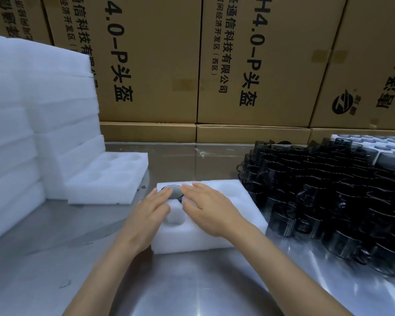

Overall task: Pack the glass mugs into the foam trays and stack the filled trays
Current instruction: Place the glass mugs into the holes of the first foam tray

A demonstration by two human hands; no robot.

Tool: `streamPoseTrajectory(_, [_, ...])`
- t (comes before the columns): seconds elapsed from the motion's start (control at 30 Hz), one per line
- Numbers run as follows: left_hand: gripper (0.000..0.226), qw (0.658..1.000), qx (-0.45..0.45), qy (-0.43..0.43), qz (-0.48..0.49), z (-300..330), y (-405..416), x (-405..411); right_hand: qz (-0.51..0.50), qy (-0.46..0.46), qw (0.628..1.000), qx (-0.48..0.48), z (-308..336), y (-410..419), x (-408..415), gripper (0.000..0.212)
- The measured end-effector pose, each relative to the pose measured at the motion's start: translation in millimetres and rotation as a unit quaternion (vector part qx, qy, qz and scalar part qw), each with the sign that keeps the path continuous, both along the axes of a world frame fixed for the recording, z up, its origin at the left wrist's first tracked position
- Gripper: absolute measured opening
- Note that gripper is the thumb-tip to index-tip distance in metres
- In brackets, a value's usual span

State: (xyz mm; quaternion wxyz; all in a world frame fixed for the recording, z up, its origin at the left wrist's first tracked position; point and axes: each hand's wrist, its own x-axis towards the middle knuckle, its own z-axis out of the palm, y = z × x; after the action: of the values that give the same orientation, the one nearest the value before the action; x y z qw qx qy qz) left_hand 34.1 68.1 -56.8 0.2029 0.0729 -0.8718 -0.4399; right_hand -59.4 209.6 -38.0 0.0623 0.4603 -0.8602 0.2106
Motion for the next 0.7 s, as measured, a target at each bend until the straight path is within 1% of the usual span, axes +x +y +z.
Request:
streamPoseTrajectory(0.03, [0.045, 0.999, 0.037, 0.027, 0.002, 0, 0, -2, -0.01, -0.002, 0.999, -0.05, 2, 2, 1, 0.041])
streamPoseTrajectory(0.07, [0.038, 0.996, 0.075, 0.052, 0.006, -1, 0, -4, -0.026, 0.004, 0.995, -0.101, 5, 6, 0, 0.039])
streamPoseTrajectory(0.13, [0.038, 0.987, 0.134, 0.086, 0.011, -1, -3, -8, -0.078, 0.059, 0.98, -0.174, 13, 17, -6, 0.034])
streamPoseTrajectory(0.2, [0.035, 0.977, 0.182, 0.108, 0.025, -4, -4, -12, -0.162, 0.117, 0.958, -0.204, 22, 33, -19, 0.031])
streamPoseTrajectory(0.23, [0.033, 0.968, 0.222, 0.114, 0.03, -6, -5, -14, -0.21, 0.127, 0.947, -0.208, 27, 41, -27, 0.032])
streamPoseTrajectory(0.3, [0.031, 0.934, 0.335, 0.117, 0.028, -8, -5, -17, -0.297, 0.103, 0.93, -0.19, 33, 56, -44, 0.034])
streamPoseTrajectory(0.33, [0.035, 0.914, 0.389, 0.114, 0.023, -9, -3, -18, -0.334, 0.077, 0.925, -0.166, 34, 62, -52, 0.038])
streamPoseTrajectory(0.37, [0.039, 0.896, 0.43, 0.113, 0.018, -9, -3, -19, -0.364, 0.053, 0.921, -0.131, 36, 66, -60, 0.042])
streamPoseTrajectory(0.43, [0.045, 0.867, 0.483, 0.12, 0.014, -10, -1, -23, -0.408, 0.024, 0.911, -0.059, 37, 70, -73, 0.048])
streamPoseTrajectory(0.5, [0.04, 0.849, 0.511, 0.133, 0.003, -10, 0, -24, -0.438, 0.005, 0.899, -0.014, 38, 70, -84, 0.049])
streamPoseTrajectory(0.57, [0.029, 0.841, 0.522, 0.14, -0.005, -9, 2, -22, -0.455, 0.002, 0.89, 0.014, 37, 69, -91, 0.05])
streamPoseTrajectory(0.63, [0.024, 0.842, 0.52, 0.143, -0.028, -6, 5, -20, -0.465, 0.016, 0.885, 0.021, 33, 68, -93, 0.052])
streamPoseTrajectory(0.7, [0.025, 0.844, 0.512, 0.149, -0.061, 1, 10, -17, -0.472, 0.031, 0.881, 0.01, 31, 68, -93, 0.054])
